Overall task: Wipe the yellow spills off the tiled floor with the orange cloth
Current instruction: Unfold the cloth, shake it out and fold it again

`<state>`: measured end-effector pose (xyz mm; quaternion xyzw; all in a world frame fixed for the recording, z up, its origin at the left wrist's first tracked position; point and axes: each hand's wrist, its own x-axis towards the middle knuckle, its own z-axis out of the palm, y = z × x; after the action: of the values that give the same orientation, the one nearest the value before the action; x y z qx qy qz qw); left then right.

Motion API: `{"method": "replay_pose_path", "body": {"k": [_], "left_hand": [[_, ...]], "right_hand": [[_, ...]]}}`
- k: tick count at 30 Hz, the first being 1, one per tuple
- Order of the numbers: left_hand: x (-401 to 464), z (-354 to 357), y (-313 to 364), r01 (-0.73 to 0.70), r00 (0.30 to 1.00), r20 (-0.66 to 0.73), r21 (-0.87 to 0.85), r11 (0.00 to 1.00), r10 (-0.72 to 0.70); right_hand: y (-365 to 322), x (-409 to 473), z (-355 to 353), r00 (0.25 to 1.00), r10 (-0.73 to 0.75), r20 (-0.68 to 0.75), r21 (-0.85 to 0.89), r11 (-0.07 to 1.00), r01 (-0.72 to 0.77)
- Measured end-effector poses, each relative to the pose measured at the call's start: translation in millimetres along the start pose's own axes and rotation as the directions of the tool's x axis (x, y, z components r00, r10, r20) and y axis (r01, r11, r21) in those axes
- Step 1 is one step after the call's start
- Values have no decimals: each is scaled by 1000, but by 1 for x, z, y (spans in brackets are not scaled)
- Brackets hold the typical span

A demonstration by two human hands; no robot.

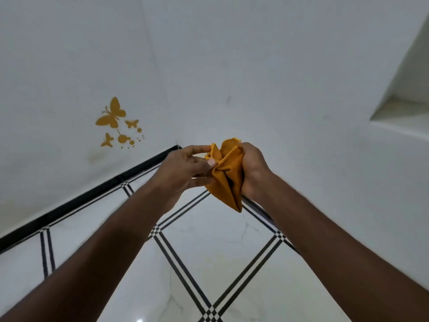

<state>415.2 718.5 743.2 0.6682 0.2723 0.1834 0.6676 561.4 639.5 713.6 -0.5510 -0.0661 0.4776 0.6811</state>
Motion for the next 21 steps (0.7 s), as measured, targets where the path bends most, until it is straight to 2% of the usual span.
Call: {"method": "replay_pose_path", "body": {"k": [4, 5, 7, 10, 13, 16, 19, 21], "left_hand": [[-45, 19, 119, -64, 998, -4, -44, 997, 64], [-52, 24, 128, -70, 997, -20, -50, 996, 69], [-71, 34, 172, -107, 992, -60, 13, 994, 107], [-108, 47, 229, -71, 987, -130, 197, 978, 98], [-141, 57, 258, 22, 985, -168, 321, 947, 34], [-169, 74, 273, 72, 976, -216, 408, 910, 19], [-187, 92, 292, 14, 964, -241, 472, 881, 113], [-196, 99, 308, -67, 964, -210, 404, 912, 163]], "right_hand": [[-98, -90, 23, 998, 26, 49, 97, 995, -31], [-103, -103, 25, 997, 41, 63, 121, 991, -48], [-138, -141, 29, 998, 36, 51, 125, 991, -42], [-186, -199, 28, 999, -26, -26, 57, 998, 28], [-231, -249, 33, 995, -101, -25, -30, 995, 100], [-269, -296, 40, 991, -127, 47, -71, 989, 130], [-291, -334, 46, 987, -101, 125, -125, 985, 117], [-300, -355, 49, 980, -112, 166, -164, 977, 139]]}}
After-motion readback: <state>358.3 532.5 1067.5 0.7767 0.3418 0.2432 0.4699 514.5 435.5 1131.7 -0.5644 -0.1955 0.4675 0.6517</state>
